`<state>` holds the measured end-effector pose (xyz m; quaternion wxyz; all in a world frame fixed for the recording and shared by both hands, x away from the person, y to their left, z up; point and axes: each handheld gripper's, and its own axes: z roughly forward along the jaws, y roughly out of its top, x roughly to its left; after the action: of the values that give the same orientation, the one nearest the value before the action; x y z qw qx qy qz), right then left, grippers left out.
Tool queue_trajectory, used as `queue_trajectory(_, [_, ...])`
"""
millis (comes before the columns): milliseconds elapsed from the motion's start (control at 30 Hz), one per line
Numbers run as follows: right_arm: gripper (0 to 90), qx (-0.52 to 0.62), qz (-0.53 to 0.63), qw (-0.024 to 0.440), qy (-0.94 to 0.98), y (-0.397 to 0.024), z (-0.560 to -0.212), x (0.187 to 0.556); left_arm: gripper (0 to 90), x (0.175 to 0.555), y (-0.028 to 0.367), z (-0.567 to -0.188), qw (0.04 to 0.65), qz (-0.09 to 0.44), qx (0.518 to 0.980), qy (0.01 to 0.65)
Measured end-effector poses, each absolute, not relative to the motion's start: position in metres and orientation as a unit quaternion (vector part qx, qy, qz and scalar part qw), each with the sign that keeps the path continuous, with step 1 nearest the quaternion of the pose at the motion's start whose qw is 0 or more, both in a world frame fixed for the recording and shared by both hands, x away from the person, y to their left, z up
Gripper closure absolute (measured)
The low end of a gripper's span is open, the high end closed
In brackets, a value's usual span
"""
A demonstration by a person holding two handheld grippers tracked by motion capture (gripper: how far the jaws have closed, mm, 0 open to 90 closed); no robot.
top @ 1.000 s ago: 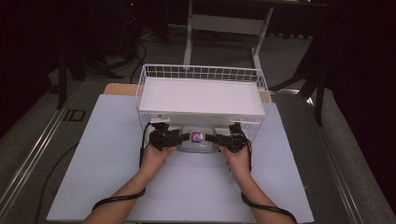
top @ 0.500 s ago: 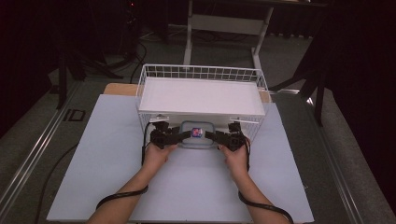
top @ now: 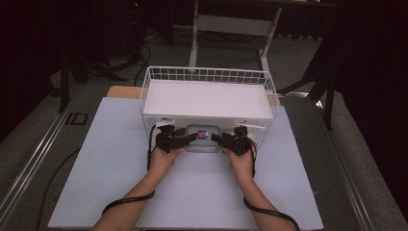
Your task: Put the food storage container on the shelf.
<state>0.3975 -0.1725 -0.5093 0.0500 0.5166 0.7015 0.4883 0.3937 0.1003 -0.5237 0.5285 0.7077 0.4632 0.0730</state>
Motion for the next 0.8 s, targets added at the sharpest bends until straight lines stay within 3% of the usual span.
queue_trajectory(133, [40.6,0.499,0.508,0.081,0.698,-0.175,-0.508,0.392,38.5,0.388,0.104,-0.519,0.524,0.079,0.713,0.459])
queue_trajectory(500, [40.9,0.483,0.5,0.093,0.713,-0.182,-0.495,0.368,37.9,0.354,0.121,-0.508,0.52,0.081,0.721,0.451])
queue_trajectory(700, [42.3,0.457,0.505,0.101,0.725,-0.176,-0.49,0.348,23.2,0.333,0.129,-0.504,0.534,0.071,0.723,0.433])
queue_trajectory(733, [42.5,0.454,0.505,0.095,0.728,-0.173,-0.49,0.344,16.4,0.329,0.129,-0.504,0.533,0.07,0.723,0.434])
queue_trajectory(800, [42.5,0.455,0.507,0.091,0.727,-0.171,-0.492,0.34,15.3,0.322,0.129,-0.503,0.533,0.069,0.725,0.432])
